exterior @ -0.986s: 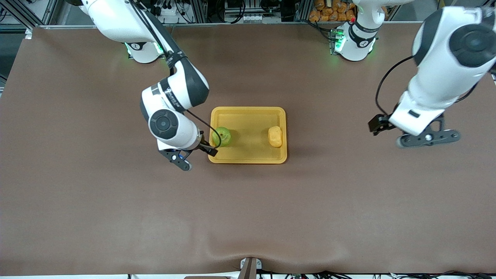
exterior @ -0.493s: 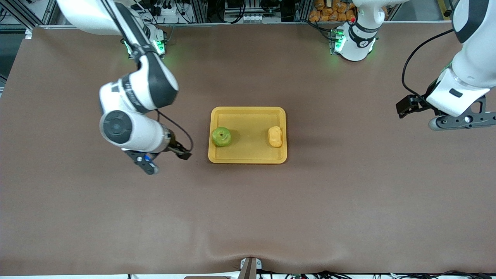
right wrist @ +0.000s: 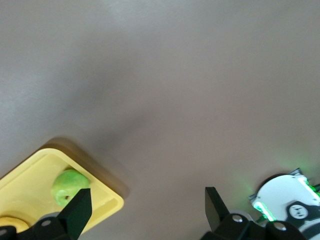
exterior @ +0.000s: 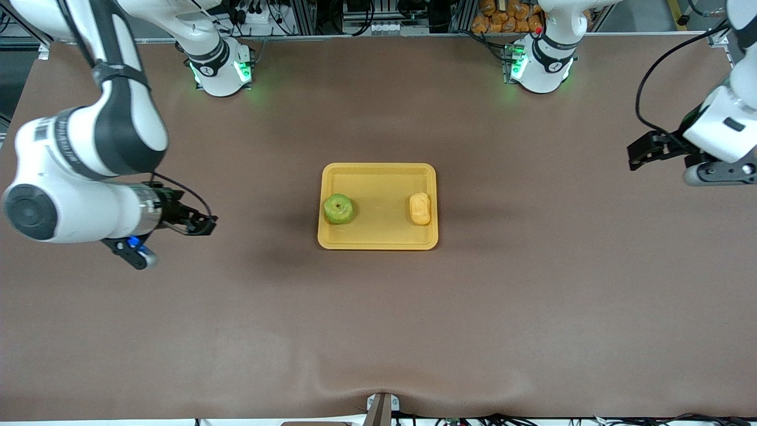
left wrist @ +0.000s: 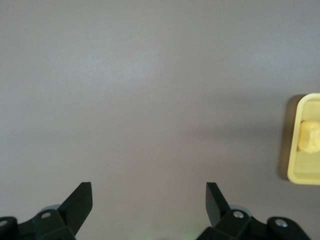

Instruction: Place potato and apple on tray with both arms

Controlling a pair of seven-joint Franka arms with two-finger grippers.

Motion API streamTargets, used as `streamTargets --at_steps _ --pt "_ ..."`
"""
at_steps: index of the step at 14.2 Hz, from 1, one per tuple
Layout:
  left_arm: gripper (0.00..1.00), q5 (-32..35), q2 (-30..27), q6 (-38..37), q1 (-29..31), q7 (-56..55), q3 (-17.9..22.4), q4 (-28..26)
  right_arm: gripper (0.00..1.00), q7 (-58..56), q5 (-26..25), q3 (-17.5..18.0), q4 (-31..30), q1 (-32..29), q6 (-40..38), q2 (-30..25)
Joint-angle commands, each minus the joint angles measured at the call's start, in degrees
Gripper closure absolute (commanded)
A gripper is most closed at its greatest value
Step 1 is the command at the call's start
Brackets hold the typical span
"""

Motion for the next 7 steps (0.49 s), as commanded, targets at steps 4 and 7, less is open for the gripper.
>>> streamTargets --at_steps 4,7 --pt "0.0 -4.42 -4.79 -4.8 -7.66 4.72 10.23 -2.89 0.0 -14.52 -1.01 -0.42 0.54 -6.09 -2.31 -3.93" --pt "0.0 -4.51 -7.33 -4.8 -7.76 4.63 10.24 -5.34 0.0 -19.53 -6.35 -0.52 0.98 -6.71 -3.98 -5.95"
